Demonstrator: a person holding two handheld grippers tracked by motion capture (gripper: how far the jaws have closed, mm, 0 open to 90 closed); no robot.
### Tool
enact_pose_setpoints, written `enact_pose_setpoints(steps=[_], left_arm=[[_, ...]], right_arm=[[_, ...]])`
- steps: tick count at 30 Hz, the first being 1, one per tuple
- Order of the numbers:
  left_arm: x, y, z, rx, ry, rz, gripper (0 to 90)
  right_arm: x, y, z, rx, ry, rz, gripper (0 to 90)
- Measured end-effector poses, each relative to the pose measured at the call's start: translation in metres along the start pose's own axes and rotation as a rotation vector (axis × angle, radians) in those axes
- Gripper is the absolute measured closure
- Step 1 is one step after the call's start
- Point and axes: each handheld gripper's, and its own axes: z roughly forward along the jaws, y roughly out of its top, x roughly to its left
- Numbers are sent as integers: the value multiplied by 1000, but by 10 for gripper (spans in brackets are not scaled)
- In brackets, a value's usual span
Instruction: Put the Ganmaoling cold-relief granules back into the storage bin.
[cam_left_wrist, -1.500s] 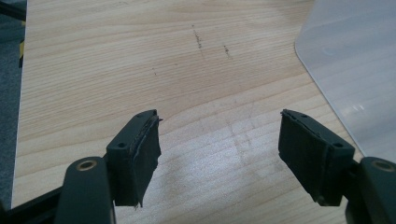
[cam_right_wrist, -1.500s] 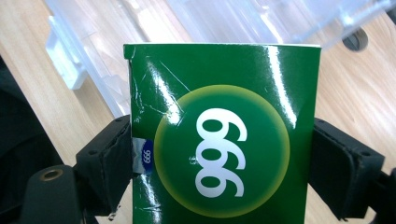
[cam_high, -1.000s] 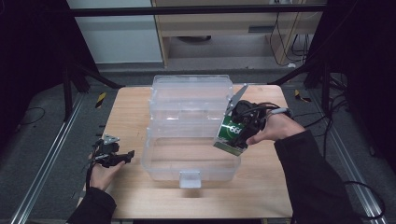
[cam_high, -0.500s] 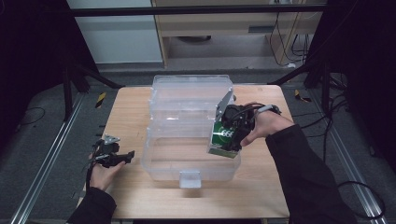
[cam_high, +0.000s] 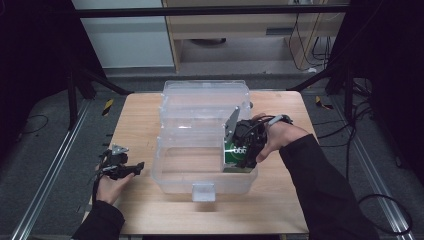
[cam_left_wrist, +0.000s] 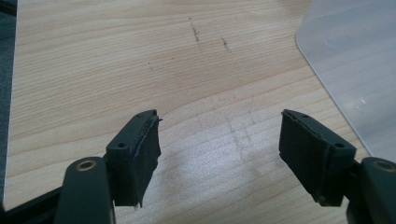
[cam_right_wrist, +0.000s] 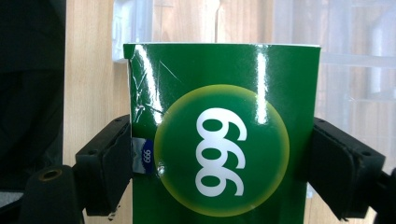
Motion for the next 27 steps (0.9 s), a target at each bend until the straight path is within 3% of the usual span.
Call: enact_pose_setpoints(steps=[10,27], left_arm=[[0,0,1,3,0,1,280],[-1,-1,2,9,0,3,279]], right_arm=[[0,-3,14,40,11,-27,170],[-2,-13,40,82,35,-2,168]])
